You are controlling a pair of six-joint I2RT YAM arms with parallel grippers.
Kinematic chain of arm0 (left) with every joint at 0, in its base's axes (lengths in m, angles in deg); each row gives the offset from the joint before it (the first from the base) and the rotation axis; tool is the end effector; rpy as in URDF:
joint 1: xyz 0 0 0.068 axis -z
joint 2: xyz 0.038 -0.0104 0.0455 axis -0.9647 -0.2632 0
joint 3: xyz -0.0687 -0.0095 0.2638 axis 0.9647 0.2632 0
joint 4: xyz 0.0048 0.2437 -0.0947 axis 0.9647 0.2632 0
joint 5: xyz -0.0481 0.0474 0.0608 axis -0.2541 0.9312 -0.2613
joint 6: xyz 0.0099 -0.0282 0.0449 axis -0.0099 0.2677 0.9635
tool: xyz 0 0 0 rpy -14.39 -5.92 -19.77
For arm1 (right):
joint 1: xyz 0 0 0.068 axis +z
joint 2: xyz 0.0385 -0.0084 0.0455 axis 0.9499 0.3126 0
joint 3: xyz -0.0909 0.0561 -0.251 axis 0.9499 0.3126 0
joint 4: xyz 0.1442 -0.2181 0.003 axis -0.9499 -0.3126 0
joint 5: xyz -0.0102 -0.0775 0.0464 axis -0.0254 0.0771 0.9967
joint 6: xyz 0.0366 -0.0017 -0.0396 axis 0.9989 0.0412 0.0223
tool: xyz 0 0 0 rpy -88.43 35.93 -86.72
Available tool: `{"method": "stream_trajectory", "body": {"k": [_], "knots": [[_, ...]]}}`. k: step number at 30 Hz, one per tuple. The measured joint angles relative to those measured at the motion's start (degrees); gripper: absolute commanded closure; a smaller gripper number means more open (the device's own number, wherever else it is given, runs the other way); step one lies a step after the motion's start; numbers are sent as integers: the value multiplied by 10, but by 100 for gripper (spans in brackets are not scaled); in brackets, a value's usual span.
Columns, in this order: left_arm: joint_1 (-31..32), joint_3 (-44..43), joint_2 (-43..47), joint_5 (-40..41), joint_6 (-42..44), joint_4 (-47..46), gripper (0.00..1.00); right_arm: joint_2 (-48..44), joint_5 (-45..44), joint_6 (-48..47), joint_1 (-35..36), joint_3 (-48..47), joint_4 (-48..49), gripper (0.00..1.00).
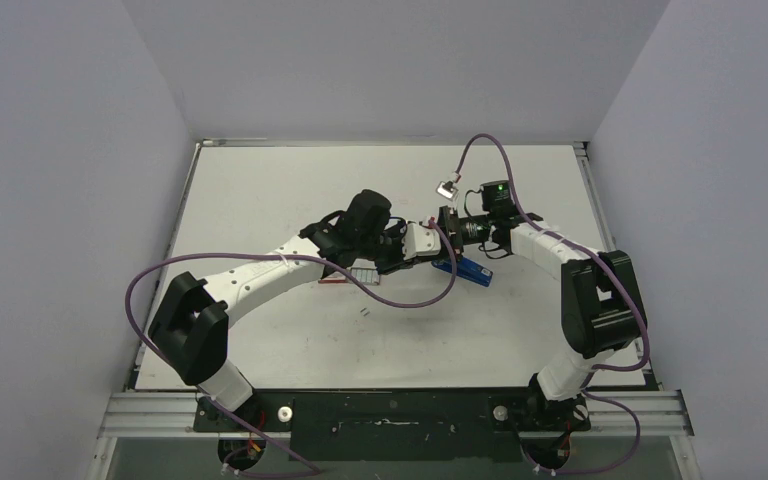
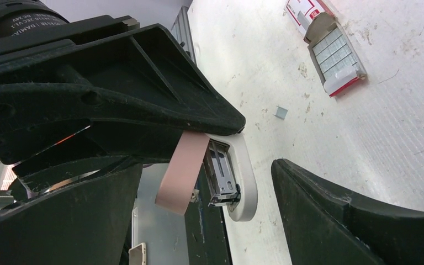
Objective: Load the staples into the stapler
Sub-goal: Close the stapler at the center of the board.
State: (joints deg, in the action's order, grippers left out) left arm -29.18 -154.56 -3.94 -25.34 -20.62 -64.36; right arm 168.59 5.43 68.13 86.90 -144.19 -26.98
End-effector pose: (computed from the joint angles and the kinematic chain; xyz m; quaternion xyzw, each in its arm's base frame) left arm 0.2437 -0.2675 0.2765 0.6311 0.6318 -0.2125 0.3967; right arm 0.3158 0.1216 0.2156 -0.2144 0.7212 0.6512 0.0991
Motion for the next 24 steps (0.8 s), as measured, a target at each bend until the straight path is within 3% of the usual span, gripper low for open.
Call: {"method": "stream_trajectory", "body": {"k": [3,4,6,8,13,17,18,21,22,24], "knots": [[1,1,0,3,1,0,96,0,0,2,2,0,0,8],[1,2,0,4,2,0,96,0,0,2,3,0,0,16],[1,3,0,7,2,0,94,0,0,1,4,0,0,90],[1,3,0,9,2,1,87,0,-8,-7,6,0,2,95],[2,3,2,13,3,-8,74,-10,-11,-14,-4,3,-1,95],[4,3,2,13,3,-19,74,-18,-11,-12,-9,7,6,94],[4,3,2,13,3,-19,77,-18,-11,-12,-9,8,6,90],[4,3,2,14,4,-19,96,-18,-13,-10,-9,8,7,53],[4,3,2,13,6,-19,99,-18,-13,-9,-9,8,7,35],[4,3,2,13,8,-18,100,-18,-12,-3,-9,8,7,16]]}}
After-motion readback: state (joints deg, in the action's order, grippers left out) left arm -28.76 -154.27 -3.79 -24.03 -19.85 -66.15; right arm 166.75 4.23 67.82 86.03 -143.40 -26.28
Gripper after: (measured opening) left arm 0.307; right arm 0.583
